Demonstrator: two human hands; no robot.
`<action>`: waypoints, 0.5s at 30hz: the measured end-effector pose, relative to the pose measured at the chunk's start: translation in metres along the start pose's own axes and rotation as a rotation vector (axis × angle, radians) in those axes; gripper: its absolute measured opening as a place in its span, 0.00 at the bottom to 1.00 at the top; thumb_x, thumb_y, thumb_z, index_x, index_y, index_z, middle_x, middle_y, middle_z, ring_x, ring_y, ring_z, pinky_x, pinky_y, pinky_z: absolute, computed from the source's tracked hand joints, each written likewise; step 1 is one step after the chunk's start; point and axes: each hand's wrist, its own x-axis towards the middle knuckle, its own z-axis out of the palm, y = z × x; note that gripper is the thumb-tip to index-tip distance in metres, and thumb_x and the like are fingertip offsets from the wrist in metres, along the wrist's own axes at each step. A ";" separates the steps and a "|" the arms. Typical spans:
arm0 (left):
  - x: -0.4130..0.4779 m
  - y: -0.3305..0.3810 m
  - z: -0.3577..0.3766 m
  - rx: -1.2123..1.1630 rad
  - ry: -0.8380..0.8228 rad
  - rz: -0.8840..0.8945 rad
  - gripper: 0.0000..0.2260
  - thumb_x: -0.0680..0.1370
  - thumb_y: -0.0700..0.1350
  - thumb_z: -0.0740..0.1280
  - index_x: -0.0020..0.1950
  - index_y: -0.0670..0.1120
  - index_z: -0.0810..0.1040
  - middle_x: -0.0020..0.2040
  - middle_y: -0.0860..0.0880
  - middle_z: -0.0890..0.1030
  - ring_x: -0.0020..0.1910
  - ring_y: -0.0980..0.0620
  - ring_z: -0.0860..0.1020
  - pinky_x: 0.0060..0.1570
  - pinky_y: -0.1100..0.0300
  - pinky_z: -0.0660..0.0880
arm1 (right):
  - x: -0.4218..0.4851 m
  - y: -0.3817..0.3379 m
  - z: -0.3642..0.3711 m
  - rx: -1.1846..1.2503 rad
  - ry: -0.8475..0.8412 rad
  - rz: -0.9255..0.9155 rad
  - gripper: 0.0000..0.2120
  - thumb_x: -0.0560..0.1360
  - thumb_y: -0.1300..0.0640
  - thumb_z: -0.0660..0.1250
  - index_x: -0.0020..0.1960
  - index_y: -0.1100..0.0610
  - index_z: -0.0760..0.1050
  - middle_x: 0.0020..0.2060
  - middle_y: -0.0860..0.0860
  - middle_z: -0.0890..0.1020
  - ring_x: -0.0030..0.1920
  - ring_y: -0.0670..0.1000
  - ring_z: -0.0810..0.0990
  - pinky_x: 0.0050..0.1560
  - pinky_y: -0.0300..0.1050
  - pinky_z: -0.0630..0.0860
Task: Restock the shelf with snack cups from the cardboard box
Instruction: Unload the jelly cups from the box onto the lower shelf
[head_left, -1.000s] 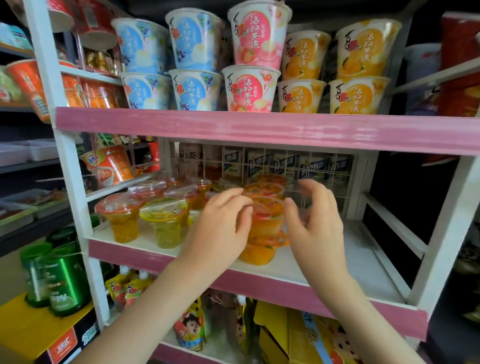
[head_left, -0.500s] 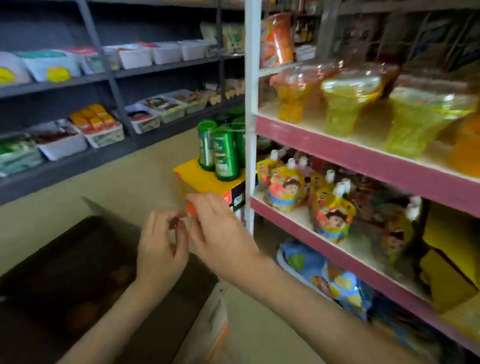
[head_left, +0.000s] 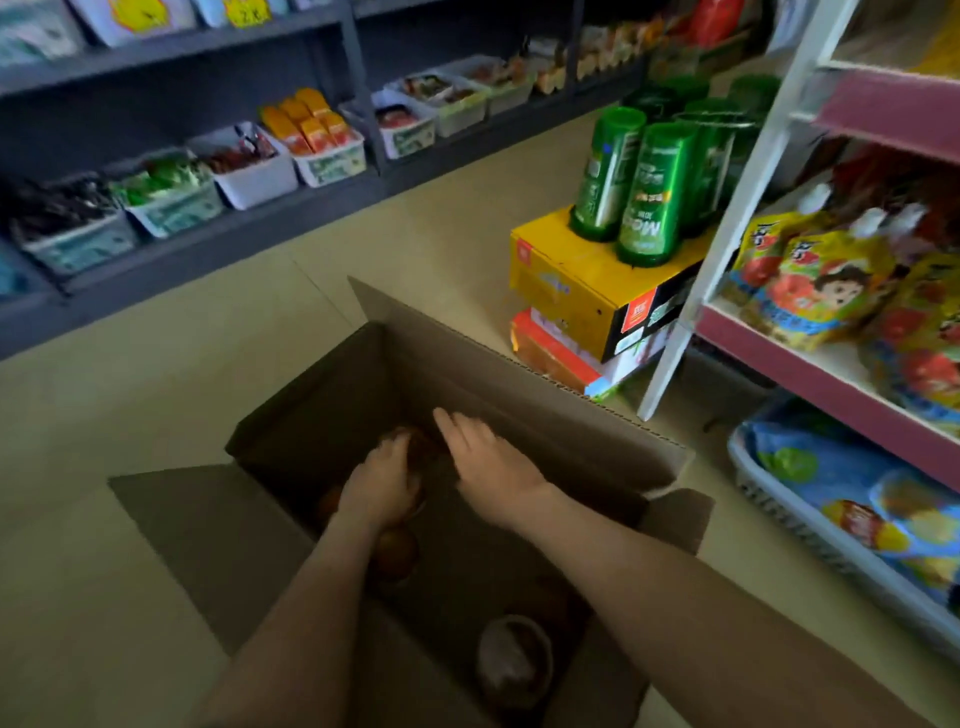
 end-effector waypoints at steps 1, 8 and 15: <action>-0.005 -0.004 0.014 0.084 -0.075 0.015 0.28 0.79 0.48 0.62 0.76 0.48 0.54 0.72 0.45 0.63 0.68 0.47 0.67 0.66 0.51 0.67 | -0.006 0.008 0.011 -0.040 -0.013 0.012 0.43 0.75 0.65 0.65 0.77 0.55 0.38 0.77 0.54 0.49 0.76 0.53 0.48 0.74 0.47 0.51; 0.015 -0.029 0.046 0.359 -0.378 -0.130 0.25 0.82 0.41 0.50 0.77 0.53 0.46 0.77 0.43 0.41 0.76 0.39 0.43 0.70 0.37 0.50 | -0.041 0.042 0.077 -0.312 -0.325 -0.005 0.40 0.79 0.62 0.57 0.72 0.56 0.26 0.77 0.53 0.40 0.76 0.52 0.38 0.74 0.47 0.40; 0.046 -0.050 0.053 0.256 -0.414 -0.440 0.28 0.82 0.47 0.54 0.78 0.45 0.44 0.77 0.40 0.44 0.74 0.34 0.47 0.69 0.38 0.55 | 0.021 0.003 0.099 -0.107 -0.317 -0.011 0.44 0.74 0.70 0.60 0.76 0.54 0.32 0.77 0.52 0.40 0.76 0.51 0.38 0.74 0.45 0.42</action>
